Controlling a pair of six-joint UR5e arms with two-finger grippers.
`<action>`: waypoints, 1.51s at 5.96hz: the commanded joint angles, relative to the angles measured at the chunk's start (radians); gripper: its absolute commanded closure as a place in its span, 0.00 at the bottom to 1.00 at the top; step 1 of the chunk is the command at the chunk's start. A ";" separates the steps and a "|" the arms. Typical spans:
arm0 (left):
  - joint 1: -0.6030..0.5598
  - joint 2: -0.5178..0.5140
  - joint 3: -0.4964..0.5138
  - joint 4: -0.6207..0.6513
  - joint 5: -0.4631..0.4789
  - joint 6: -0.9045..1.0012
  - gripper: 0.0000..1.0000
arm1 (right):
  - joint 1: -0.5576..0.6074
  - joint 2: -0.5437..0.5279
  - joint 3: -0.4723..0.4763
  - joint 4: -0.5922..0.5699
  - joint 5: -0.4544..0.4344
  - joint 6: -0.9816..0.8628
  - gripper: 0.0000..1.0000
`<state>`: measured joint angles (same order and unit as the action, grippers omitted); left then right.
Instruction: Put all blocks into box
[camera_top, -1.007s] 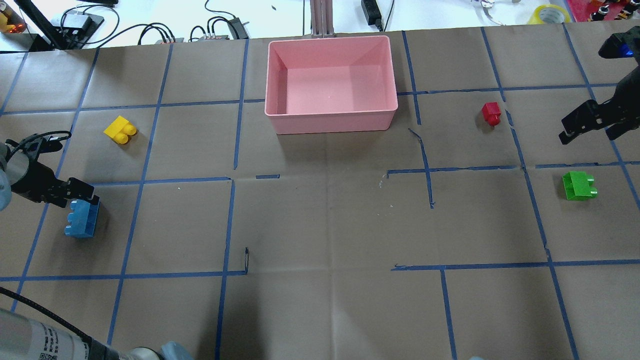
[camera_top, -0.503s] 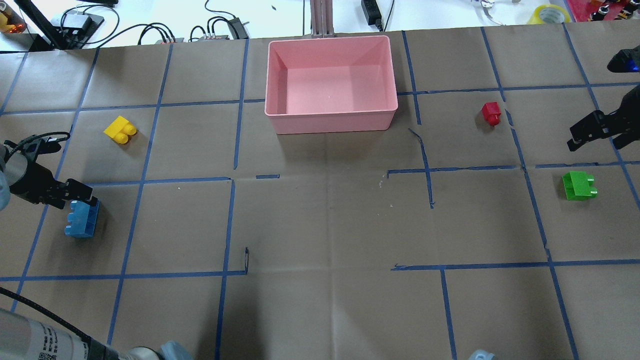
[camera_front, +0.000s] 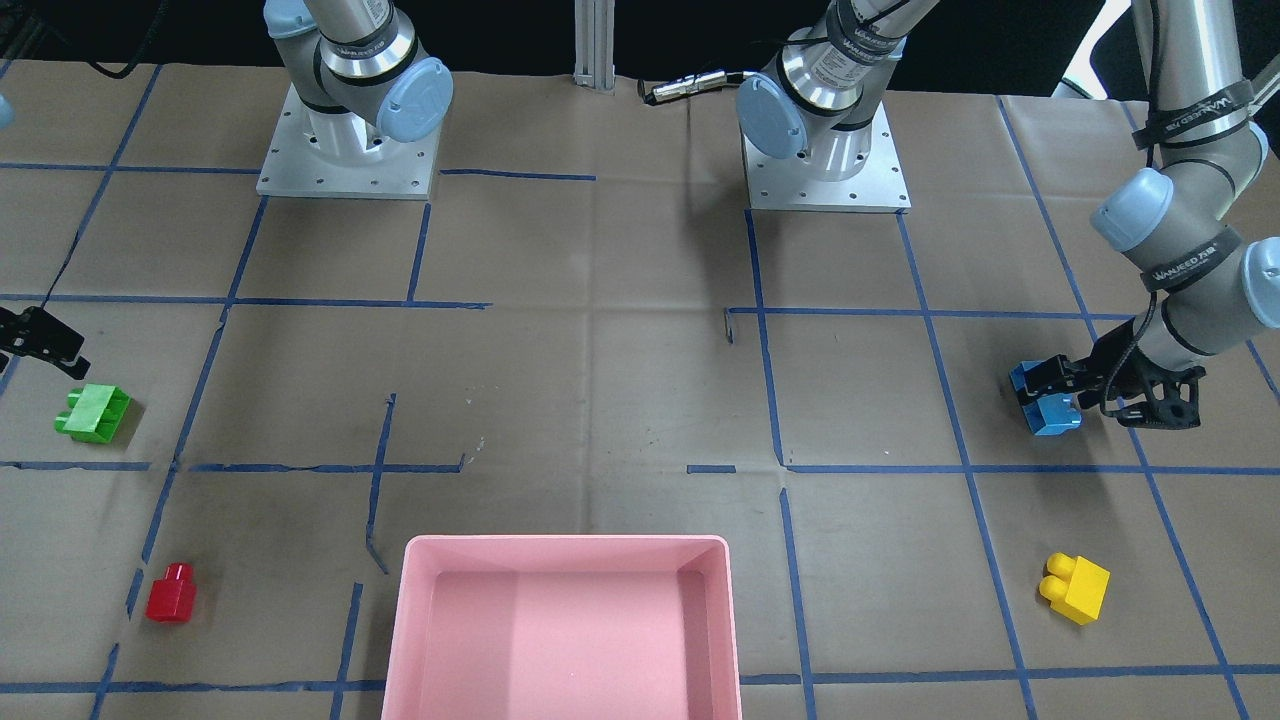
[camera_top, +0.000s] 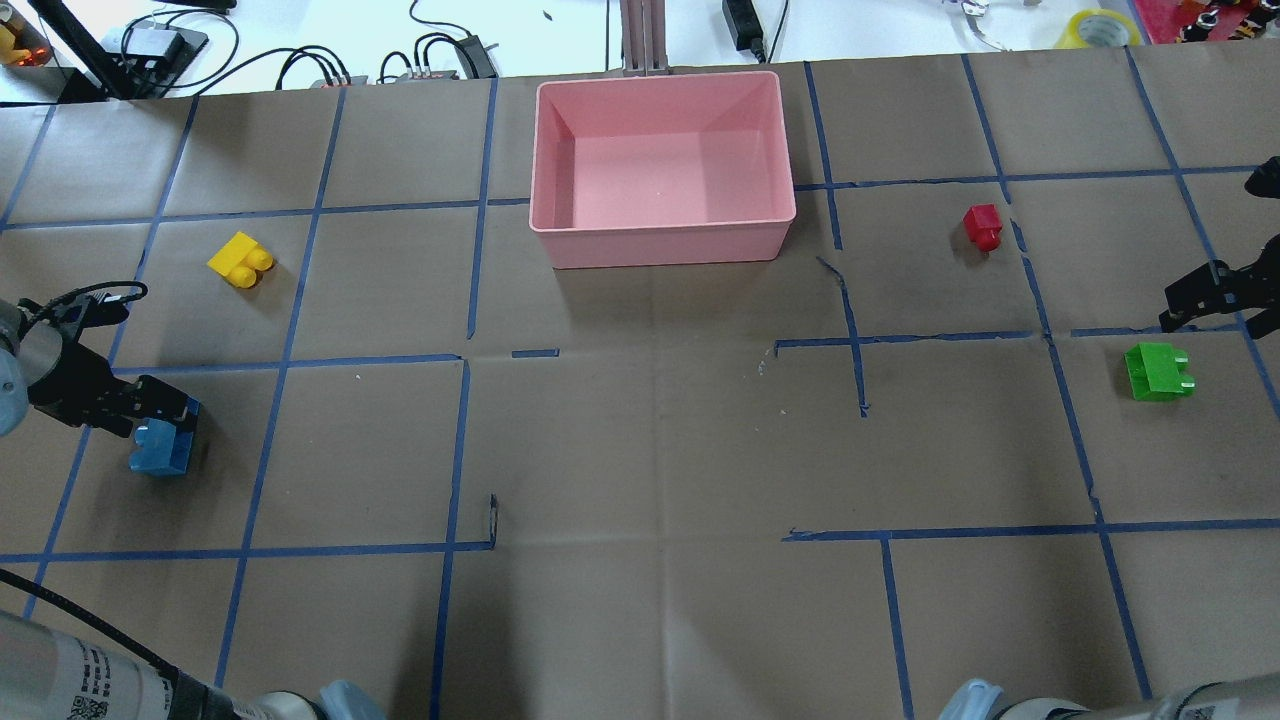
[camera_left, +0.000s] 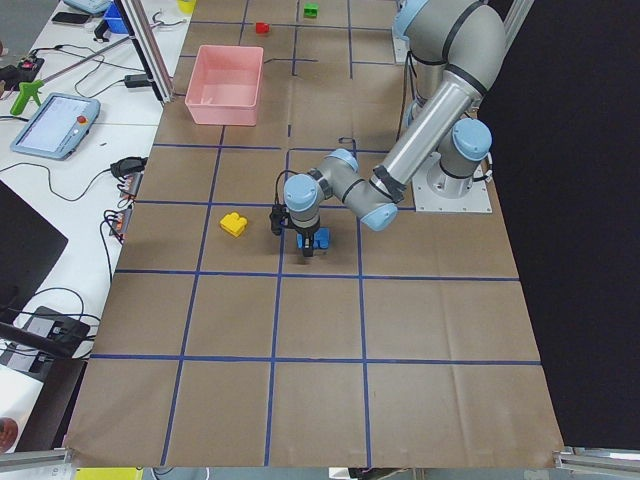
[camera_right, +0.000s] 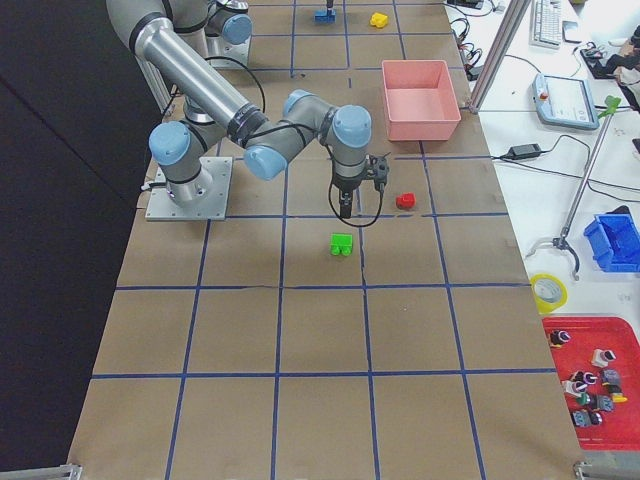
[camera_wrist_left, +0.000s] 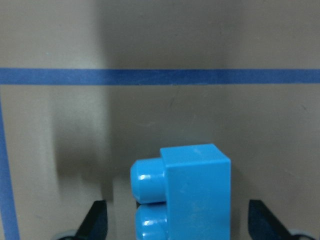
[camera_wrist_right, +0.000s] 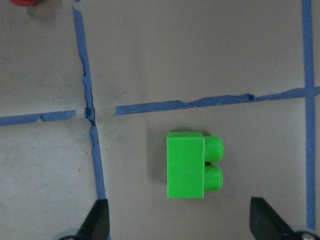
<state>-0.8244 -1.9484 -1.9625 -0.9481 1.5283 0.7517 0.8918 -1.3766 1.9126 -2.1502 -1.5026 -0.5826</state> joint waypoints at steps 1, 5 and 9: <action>0.001 -0.001 -0.006 0.003 0.000 0.000 0.15 | -0.002 0.014 0.078 -0.189 0.011 0.006 0.00; 0.001 0.002 0.008 0.003 0.045 -0.008 0.80 | -0.002 0.088 0.126 -0.204 0.009 -0.002 0.02; -0.004 0.029 0.016 -0.006 0.044 -0.017 1.00 | -0.028 0.126 0.126 -0.279 -0.002 -0.005 0.04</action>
<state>-0.8270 -1.9266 -1.9494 -0.9539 1.5723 0.7353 0.8743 -1.2651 2.0381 -2.4157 -1.5035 -0.5871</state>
